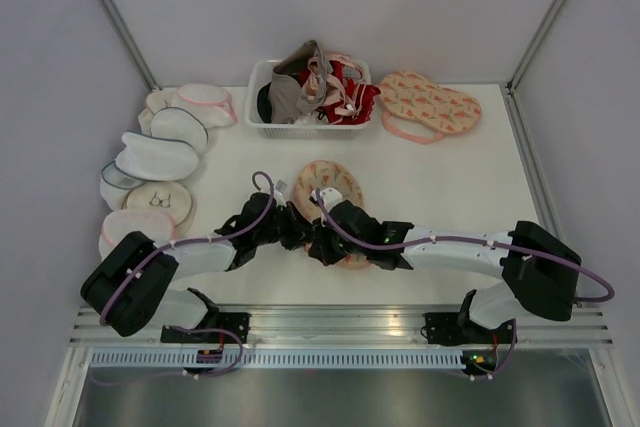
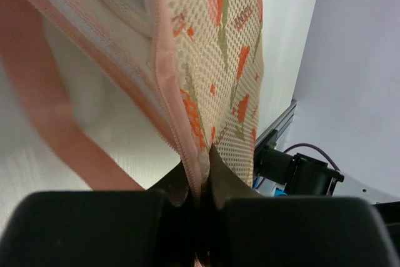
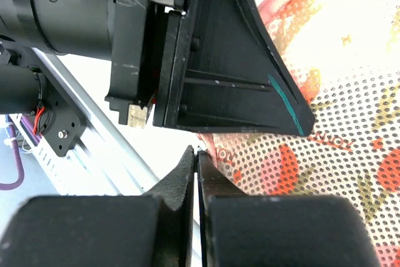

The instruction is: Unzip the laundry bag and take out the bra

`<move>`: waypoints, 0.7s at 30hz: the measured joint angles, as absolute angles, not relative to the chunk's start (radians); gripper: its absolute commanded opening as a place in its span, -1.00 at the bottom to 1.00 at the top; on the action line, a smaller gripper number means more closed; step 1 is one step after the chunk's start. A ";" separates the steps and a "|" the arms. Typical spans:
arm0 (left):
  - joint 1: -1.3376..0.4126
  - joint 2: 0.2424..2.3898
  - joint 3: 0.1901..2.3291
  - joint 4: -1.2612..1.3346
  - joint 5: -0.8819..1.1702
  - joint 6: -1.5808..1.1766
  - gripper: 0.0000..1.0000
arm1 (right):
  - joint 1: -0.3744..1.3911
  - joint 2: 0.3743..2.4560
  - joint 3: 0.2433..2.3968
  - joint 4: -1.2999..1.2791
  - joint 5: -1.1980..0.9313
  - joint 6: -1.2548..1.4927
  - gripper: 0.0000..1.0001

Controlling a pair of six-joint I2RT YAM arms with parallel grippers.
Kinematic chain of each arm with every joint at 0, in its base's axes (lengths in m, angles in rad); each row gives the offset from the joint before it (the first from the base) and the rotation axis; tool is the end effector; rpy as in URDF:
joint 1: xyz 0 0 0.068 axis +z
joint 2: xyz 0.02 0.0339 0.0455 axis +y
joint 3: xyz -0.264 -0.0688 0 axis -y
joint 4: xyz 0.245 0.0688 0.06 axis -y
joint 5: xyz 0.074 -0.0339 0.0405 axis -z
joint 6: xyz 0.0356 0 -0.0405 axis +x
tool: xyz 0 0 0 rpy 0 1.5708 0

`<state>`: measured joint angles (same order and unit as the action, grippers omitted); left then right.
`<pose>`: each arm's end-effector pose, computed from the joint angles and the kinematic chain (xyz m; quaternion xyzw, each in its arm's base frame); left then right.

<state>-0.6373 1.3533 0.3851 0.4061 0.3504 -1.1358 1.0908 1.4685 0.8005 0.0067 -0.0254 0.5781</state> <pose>0.1874 -0.1540 0.1462 -0.1310 0.8562 -0.4652 0.1825 0.1419 0.2745 0.2042 -0.2332 0.8675 0.3331 0.2865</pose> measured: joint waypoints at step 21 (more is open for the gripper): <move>-0.458 1.437 0.437 0.395 0.459 -0.970 -0.95 | 1.114 1.429 0.776 -0.452 0.317 0.715 -0.99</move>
